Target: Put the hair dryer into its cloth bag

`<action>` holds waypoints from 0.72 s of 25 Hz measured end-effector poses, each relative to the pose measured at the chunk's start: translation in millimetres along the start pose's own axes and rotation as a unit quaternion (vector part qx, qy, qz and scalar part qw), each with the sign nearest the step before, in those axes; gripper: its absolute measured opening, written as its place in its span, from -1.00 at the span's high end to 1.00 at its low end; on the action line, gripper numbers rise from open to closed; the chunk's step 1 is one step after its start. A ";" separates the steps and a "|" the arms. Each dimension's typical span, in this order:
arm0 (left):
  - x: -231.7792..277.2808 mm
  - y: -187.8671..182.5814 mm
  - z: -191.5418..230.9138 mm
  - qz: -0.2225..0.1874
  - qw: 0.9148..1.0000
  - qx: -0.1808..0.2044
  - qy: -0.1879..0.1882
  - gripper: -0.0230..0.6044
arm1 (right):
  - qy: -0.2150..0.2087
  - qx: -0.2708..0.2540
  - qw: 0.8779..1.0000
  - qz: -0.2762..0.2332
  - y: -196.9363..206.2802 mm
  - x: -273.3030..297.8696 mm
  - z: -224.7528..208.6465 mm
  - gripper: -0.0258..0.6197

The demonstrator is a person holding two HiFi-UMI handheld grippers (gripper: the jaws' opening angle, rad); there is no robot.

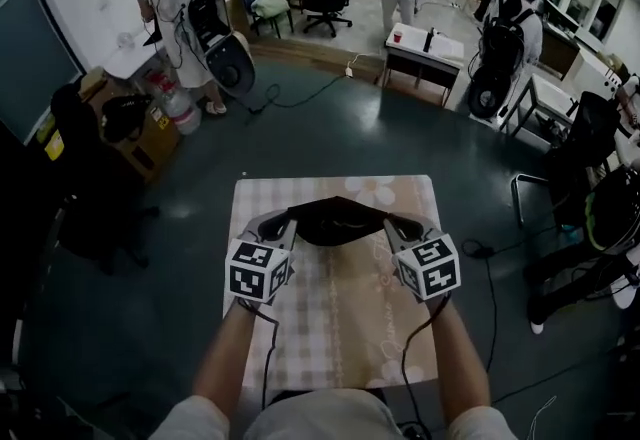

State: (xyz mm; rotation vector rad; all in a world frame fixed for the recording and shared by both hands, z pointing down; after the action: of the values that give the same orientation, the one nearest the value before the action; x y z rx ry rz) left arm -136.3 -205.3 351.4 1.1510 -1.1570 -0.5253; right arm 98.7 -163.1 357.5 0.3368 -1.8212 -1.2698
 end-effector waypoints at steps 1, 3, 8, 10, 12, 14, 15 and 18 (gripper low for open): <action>4.1 6.8 -2.9 0.008 1.000 0.000 -0.001 0.87 | -0.002 0.003 1.000 0.005 6.5 2.6 -3.1 0.86; 5.1 17.0 -9.3 0.012 1.000 -0.010 -0.001 0.87 | -0.006 0.011 1.000 0.008 16.6 2.3 -4.7 0.86; -17.4 30.0 -22.5 0.019 1.000 -0.011 0.002 0.87 | -0.015 0.028 0.999 0.012 35.8 -15.6 10.6 0.86; -30.9 39.9 -26.8 0.025 1.000 -0.009 0.007 0.87 | -0.015 0.033 0.999 0.018 46.1 -22.8 24.0 0.86; -46.5 53.4 -30.4 0.032 0.999 -0.010 0.010 0.87 | -0.014 0.037 0.999 0.023 58.7 -28.5 39.8 0.86; -63.0 69.4 -35.5 0.043 0.999 -0.008 0.013 0.87 | -0.012 0.044 0.999 0.028 74.2 -34.3 55.6 0.86; -70.4 77.9 -38.7 0.049 0.999 -0.003 0.015 0.87 | -0.010 0.048 0.998 0.031 82.6 -37.1 62.5 0.86; -90.6 106.7 -48.9 0.068 0.997 0.007 0.021 0.87 | -0.005 0.062 0.997 0.040 108.5 -43.1 81.4 0.86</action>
State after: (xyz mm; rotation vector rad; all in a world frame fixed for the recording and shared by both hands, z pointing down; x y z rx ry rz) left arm -148.8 -69.7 410.1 1.0811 -1.1949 -0.3875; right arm 87.8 -36.3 421.2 0.3216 -1.9069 -1.1082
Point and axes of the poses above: the fingertips, and each gripper's own axes: x forward along the fingers, z to its left, y out of its underside, the point moved 6 cm from there along -x, backward along the fingers, and after that the axes turned 15 degrees about -y, right-handed, at the moved point
